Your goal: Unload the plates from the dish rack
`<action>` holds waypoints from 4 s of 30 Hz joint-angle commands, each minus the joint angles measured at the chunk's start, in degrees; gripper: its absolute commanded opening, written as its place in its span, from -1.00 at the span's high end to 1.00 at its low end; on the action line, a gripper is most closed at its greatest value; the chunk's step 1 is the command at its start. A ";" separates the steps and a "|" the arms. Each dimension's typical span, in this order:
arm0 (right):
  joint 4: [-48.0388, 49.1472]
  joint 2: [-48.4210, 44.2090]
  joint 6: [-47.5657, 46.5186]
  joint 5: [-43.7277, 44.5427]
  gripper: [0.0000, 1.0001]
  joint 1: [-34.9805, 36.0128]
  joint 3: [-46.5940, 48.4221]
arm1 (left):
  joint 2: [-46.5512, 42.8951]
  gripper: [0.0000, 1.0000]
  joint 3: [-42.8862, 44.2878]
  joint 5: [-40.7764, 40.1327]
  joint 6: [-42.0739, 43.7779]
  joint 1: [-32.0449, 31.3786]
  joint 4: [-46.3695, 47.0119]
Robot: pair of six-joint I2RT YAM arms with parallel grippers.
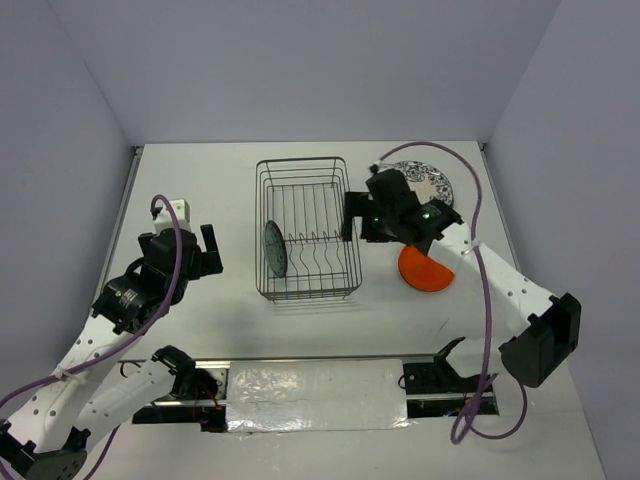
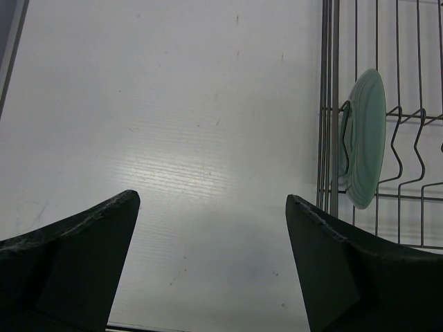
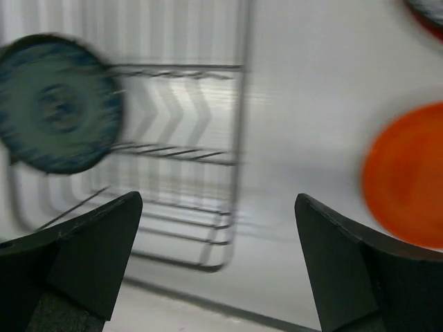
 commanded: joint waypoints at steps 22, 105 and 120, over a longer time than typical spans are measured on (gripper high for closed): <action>-1.85 41.01 17.21 19.35 -0.36 30.65 41.04 | -3.24 -0.99 0.73 -8.64 -3.73 0.32 -2.07; -4.06 9.02 -6.61 17.07 1.00 -9.78 -3.69 | -3.59 -0.99 0.12 -6.53 -2.32 0.40 -0.75; -0.54 9.21 -5.73 13.39 -0.30 -9.78 -5.63 | -3.24 -0.99 0.20 -6.27 -2.15 0.32 -0.66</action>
